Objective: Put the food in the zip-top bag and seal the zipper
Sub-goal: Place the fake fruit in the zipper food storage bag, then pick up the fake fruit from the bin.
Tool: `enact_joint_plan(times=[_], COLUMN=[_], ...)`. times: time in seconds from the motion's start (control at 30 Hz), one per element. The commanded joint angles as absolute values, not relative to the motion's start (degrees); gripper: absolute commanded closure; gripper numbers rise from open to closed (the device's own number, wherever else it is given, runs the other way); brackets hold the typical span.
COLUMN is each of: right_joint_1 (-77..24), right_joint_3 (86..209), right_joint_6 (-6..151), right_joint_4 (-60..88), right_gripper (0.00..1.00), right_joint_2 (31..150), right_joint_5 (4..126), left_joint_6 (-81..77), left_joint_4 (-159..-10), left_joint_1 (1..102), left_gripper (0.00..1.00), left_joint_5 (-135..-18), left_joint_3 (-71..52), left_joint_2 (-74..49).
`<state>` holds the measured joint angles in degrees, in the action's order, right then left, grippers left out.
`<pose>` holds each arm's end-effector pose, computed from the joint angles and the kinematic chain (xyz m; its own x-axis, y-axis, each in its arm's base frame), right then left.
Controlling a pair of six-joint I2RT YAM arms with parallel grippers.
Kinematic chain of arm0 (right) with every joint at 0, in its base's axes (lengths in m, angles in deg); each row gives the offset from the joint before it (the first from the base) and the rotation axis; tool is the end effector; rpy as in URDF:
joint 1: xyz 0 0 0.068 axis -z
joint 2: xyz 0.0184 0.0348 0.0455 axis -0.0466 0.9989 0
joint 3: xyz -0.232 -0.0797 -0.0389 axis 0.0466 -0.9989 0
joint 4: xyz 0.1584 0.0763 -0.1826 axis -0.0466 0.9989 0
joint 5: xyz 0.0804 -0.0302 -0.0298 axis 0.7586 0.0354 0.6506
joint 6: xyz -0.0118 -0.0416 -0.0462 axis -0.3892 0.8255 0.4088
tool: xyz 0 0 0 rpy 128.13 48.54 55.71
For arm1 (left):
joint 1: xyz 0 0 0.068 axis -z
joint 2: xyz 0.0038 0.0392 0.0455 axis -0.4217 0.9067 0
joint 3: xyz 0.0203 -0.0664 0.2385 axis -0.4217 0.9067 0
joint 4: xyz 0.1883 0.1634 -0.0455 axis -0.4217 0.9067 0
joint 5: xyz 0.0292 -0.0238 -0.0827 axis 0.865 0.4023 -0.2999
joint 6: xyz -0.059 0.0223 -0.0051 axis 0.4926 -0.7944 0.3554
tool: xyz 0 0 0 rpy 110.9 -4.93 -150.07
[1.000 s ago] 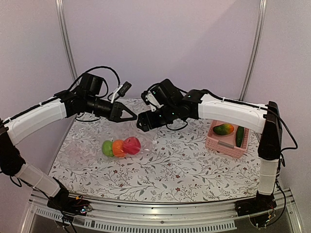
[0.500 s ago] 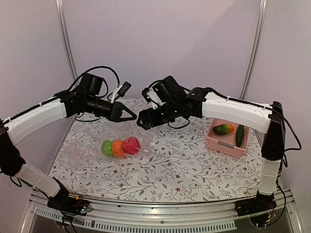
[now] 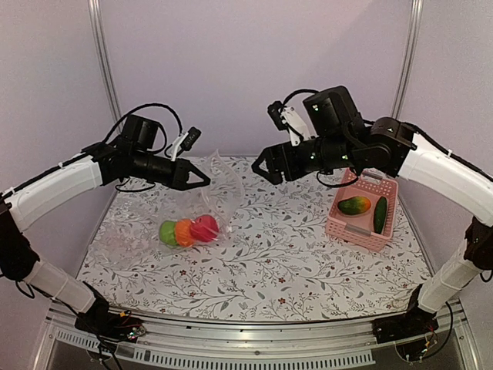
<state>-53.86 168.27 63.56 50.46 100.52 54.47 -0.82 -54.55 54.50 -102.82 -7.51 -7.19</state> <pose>0.2000 0.2979 0.3676 -0.5020 -0.2673 -0.8225 -0.6989 0.6856 0.2037 0.2590 -0.1786 0.2952 -0.6986 0.1897 -0.6899 0.6579 0.5493 -0.5152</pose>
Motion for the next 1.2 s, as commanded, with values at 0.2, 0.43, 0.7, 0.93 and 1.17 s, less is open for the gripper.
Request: enact_joint_plan(times=[0.2,0.43,0.7,0.93,1.17], right_joint_1=[-43.7,-32.9,-21.6,-12.6,-10.8], right_joint_3=[158.5,149.6,142.8,136.7,137.1], right_joint_6=[62.0,55.6,50.0,42.0,38.1], right_joint_4=[59.5,55.4,48.2,37.6,36.1], right_gripper=[0.19,0.19,0.18,0.16,0.14], right_joint_2=[90.3,89.2,93.0,98.0,104.7], right_joint_5=[42.1,42.5,45.0,50.1,45.8], left_joint_6=[-1.2,-1.2,-1.5,-1.5,-1.4], left_joint_4=[-54.4,-54.8,-54.6,-54.6,-54.6], left_joint_1=[53.8,54.0,54.0,53.9,53.9], left_gripper=[1.00,1.00,1.00,1.00,1.00], left_joint_5=[-103.0,-103.6,-104.8,-105.2,-105.4], left_joint_3=[-7.4,-7.2,-7.3,-7.4,-7.5], left_joint_2=[-8.8,-8.9,-9.0,-8.9,-8.8])
